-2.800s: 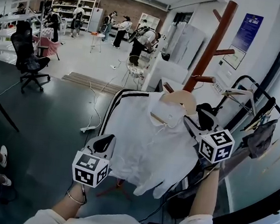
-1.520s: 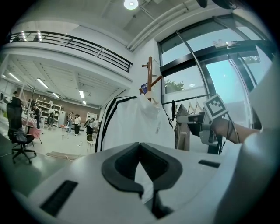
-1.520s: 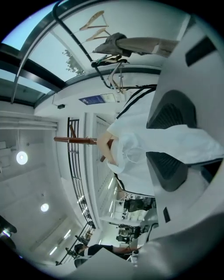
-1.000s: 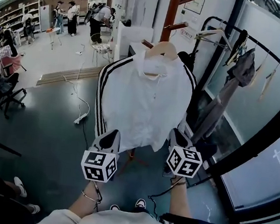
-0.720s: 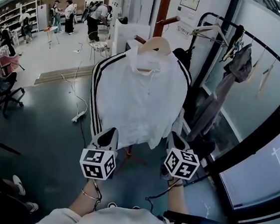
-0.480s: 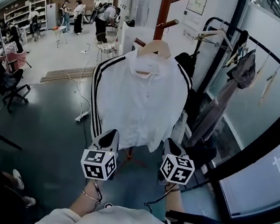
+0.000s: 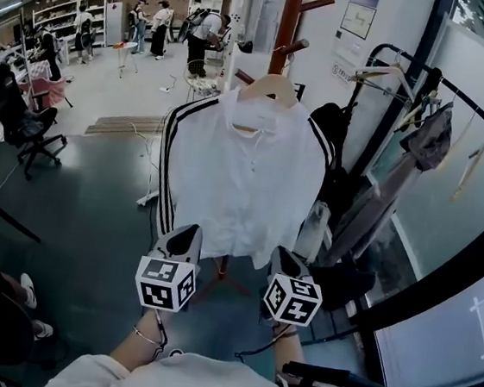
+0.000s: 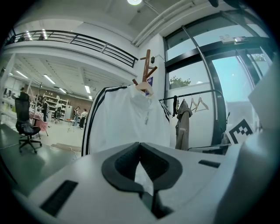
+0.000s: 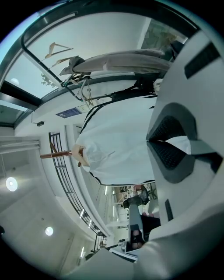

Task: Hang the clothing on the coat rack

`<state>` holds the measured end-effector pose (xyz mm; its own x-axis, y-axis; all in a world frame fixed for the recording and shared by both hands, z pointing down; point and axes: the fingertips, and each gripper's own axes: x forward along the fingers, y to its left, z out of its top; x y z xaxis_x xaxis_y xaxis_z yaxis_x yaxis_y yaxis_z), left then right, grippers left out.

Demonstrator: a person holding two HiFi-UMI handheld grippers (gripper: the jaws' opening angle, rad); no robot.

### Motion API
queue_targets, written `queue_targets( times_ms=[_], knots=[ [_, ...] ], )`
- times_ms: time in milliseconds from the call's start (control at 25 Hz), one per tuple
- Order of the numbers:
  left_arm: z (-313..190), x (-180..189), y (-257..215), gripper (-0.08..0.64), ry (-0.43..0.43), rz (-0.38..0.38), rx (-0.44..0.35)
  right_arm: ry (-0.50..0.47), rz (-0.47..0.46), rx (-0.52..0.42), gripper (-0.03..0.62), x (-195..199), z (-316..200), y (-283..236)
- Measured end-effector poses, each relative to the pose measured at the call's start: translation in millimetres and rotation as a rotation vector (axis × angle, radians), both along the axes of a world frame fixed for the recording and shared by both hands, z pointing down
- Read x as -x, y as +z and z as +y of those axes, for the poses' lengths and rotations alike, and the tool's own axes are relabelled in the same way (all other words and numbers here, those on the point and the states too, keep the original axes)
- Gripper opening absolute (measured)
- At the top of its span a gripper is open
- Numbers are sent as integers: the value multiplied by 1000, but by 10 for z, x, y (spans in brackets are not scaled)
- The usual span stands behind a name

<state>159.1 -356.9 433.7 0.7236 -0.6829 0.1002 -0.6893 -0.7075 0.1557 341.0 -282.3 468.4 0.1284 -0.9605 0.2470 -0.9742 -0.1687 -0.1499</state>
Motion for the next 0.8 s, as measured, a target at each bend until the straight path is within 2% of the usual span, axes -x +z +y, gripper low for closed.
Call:
queue_targets(
  times_ms=[160,800],
  knots=[
    [1,-20,-39,8,-7,-4,-9,-3,44,10,23,-46,-4,-44],
    [-71,88,20,8,-22,17,13,6,57,5,22,-22,34,-132]
  ],
)
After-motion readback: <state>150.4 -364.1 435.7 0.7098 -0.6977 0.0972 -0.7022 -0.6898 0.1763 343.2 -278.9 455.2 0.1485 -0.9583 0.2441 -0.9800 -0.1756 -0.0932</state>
